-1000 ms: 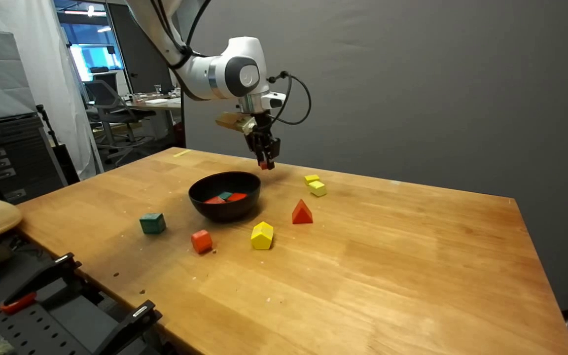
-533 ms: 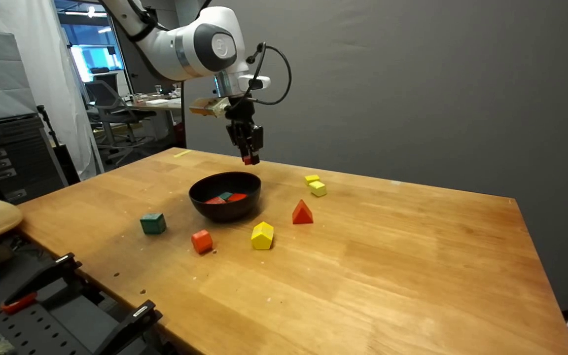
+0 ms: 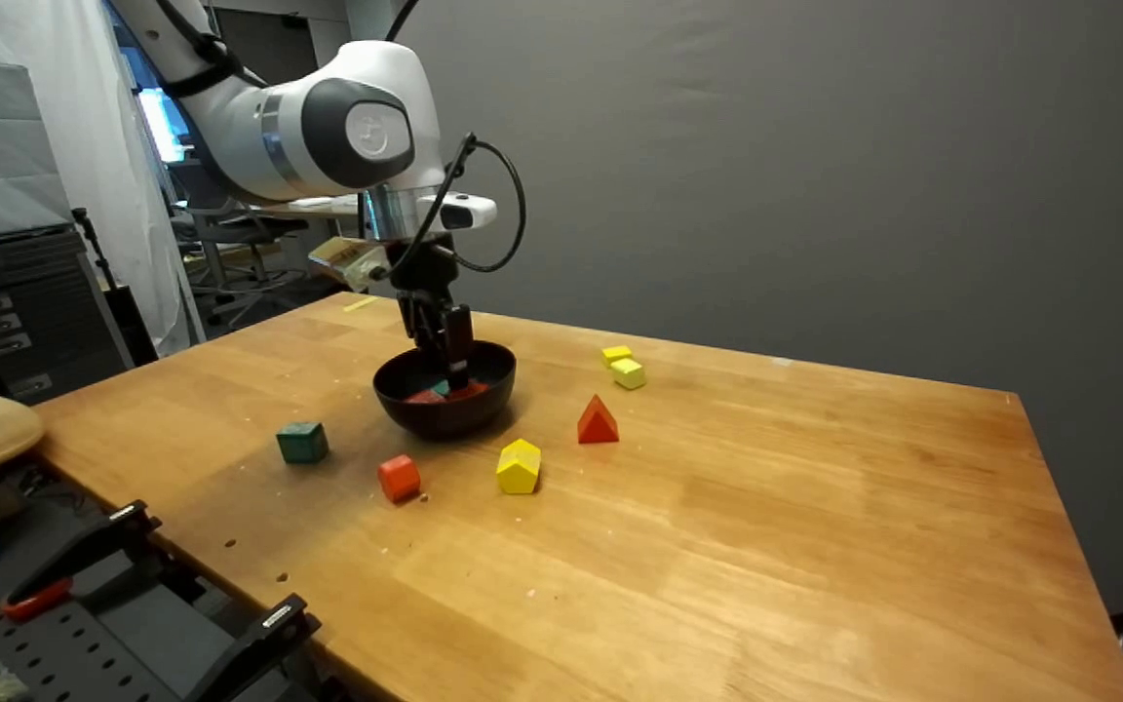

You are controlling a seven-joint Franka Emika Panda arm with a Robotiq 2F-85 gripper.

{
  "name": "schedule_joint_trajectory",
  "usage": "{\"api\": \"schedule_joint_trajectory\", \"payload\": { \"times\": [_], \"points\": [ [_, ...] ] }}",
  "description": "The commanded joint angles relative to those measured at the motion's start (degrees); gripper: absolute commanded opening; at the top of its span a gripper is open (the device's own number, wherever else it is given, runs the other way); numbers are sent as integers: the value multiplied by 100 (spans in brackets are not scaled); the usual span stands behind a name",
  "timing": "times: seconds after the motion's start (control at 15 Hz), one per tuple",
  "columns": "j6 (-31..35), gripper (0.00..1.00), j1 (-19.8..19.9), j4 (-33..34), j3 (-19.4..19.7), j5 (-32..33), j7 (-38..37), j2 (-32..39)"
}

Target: Put all the blocks in the bowl

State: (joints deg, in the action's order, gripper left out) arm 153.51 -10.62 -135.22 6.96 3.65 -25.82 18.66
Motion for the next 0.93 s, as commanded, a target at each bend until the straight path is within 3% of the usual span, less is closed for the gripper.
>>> {"api": "schedule_joint_trajectory", "payload": {
  "times": [0.0, 0.2, 0.27, 0.33, 0.53, 0.6, 0.73, 0.87],
  "points": [
    [790, 100, -67, -664, 99, 296, -231, -615],
    [1362, 100, -249, -681, 474, 1006, -509, -833],
    [1389, 100, -184, -587, 443, 1148, -255, -863],
    [1162, 100, -66, -473, 258, 822, -283, -549],
    [1223, 100, -29, -467, 285, 1034, -268, -726],
    [1241, 100, -59, -297, 229, 976, -326, -518],
    [1339, 100, 203, 245, -253, -14, -34, -35],
    [1343, 100, 203, 931, -247, -289, -105, 449]
  ]
}}
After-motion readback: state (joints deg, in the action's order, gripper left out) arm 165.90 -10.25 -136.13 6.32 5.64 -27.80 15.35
